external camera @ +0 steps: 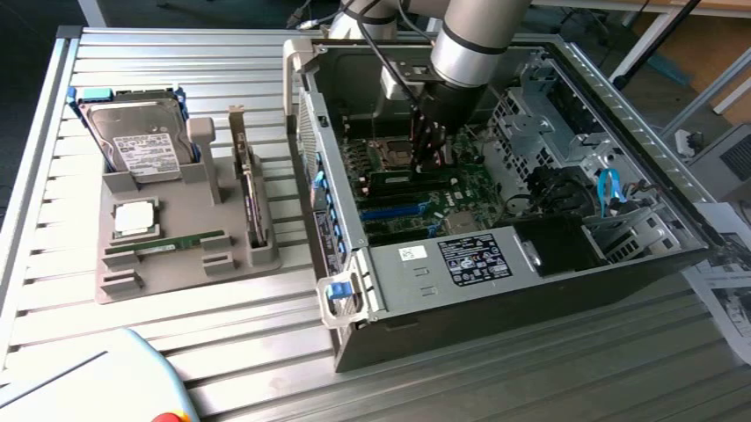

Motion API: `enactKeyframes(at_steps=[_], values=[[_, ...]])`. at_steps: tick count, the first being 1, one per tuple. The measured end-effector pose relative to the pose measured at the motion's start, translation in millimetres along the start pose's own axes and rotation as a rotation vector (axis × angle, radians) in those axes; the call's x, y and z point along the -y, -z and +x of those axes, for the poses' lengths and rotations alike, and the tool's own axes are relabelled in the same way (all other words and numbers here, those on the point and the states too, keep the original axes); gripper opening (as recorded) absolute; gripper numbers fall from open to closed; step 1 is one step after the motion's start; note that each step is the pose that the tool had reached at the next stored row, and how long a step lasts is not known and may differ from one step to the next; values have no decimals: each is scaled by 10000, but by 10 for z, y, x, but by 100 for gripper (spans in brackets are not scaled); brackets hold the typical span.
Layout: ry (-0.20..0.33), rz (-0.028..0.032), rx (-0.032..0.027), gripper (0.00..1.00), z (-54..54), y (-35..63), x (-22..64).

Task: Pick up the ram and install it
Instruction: 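Insert the ram into the slot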

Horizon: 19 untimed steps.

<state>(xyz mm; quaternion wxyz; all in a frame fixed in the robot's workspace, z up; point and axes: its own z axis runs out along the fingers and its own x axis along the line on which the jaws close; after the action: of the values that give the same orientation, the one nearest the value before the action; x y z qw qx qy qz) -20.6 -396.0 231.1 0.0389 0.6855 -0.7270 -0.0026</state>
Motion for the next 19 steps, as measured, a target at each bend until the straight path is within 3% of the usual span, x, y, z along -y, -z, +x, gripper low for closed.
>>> enactKeyframes(at_steps=[4,19], values=[[-2,2,-31,15,0,1,0],[-4,3,-55,15,6,6,33]])
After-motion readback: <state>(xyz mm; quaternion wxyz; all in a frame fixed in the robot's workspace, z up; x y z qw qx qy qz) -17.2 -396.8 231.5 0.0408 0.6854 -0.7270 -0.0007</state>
